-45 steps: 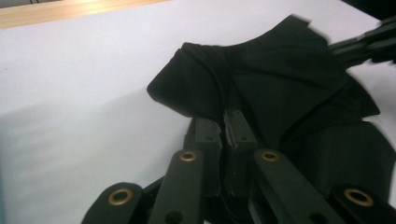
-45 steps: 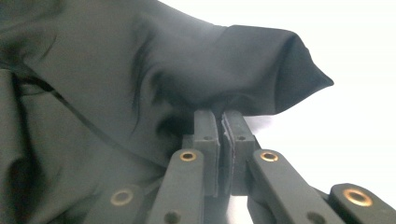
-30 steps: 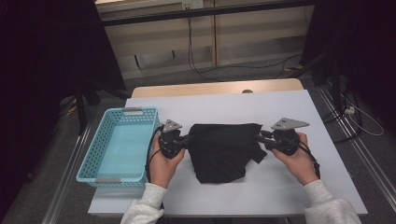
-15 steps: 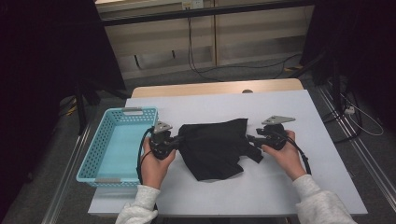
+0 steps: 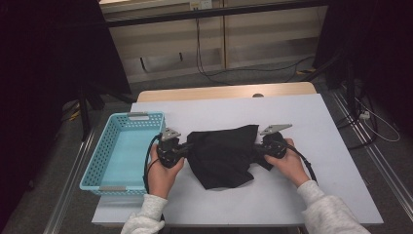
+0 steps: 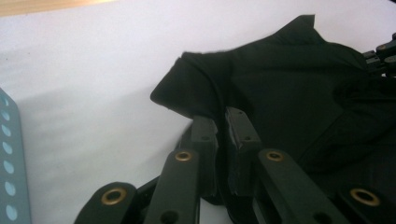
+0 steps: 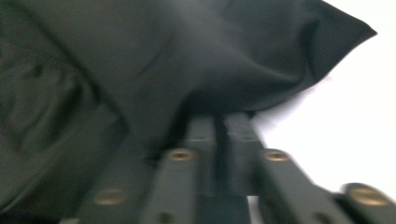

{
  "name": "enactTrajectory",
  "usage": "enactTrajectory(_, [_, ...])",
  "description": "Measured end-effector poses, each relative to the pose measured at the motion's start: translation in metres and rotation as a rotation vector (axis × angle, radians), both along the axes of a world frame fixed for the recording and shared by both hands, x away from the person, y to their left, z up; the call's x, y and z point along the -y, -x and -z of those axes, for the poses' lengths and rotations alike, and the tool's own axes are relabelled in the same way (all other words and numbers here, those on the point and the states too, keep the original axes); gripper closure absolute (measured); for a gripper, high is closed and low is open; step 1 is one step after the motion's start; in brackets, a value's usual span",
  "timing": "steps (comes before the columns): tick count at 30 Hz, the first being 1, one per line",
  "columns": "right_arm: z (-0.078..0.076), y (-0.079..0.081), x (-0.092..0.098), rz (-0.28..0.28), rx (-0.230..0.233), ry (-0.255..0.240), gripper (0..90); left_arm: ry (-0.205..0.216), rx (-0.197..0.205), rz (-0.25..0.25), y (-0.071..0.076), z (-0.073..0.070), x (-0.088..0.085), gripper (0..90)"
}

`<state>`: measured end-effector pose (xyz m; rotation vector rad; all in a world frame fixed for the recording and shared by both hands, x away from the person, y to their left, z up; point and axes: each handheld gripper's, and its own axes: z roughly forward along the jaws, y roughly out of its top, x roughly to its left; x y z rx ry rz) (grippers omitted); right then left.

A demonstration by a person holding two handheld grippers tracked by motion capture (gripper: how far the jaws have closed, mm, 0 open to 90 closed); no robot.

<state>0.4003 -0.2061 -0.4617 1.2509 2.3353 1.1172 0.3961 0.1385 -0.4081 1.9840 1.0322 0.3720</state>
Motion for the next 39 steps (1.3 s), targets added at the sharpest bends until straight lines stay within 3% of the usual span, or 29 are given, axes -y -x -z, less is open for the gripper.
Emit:
enactTrajectory(2, [-0.002,0.001,0.002,-0.007,0.013,0.026,89.6,0.0,0.004,0.013,0.0,0.0,0.001,84.6])
enactTrajectory(5, [-0.007,0.004,0.009,-0.001,0.0,0.014,89.9,0.008,0.009,0.018,0.0,0.0,0.003,84.4])
enactTrajectory(10, [-0.021,0.015,0.026,0.012,0.035,0.002,90.0,0.019,-0.005,0.034,-0.001,0.002,0.008,85.4])
enactTrajectory(14, [-0.037,0.033,0.042,0.035,0.089,-0.005,90.0,0.036,0.0,0.06,-0.002,0.001,0.018,85.5])
enactTrajectory(18, [-0.042,0.045,0.052,0.043,0.11,0.0,90.0,0.043,0.008,0.075,-0.002,0.002,0.024,85.5])
enactTrajectory(20, [-0.042,0.048,0.055,0.046,0.123,0.002,90.0,0.024,0.001,0.074,-0.004,0.003,0.025,85.5])
enactTrajectory(24, [-0.034,0.046,0.051,0.044,0.105,0.016,87.7,0.019,-0.009,0.056,-0.006,0.006,0.023,85.5])
enactTrajectory(25, [-0.027,0.041,0.047,0.022,0.065,0.031,78.0,0.012,-0.023,0.047,-0.007,0.006,0.019,85.5])
enactTrajectory(26, [-0.027,0.041,0.047,0.022,0.065,0.031,78.0,0.012,-0.023,0.047,-0.007,0.006,0.019,85.5])
enactTrajectory(29, [-0.024,0.034,0.048,0.094,0.078,0.036,59.0,0.009,-0.022,0.032,-0.008,0.006,0.016,85.4])
enactTrajectory(31, [-0.024,0.031,0.049,0.123,0.085,0.039,58.8,0.011,-0.019,0.022,-0.008,0.006,0.013,85.4])
enactTrajectory(32, [-0.023,0.024,0.053,0.154,0.078,0.024,50.9,0.002,-0.023,0.023,-0.008,0.006,0.012,85.4])
enactTrajectory(35, [-0.017,0.013,0.055,0.193,0.06,0.0,51.3,0.0,-0.024,0.015,-0.008,0.008,0.012,85.1])
enactTrajectory(39, [-0.012,0.001,0.053,0.202,0.036,-0.018,52.1,-0.009,-0.029,0.014,-0.008,0.009,0.013,85.1])
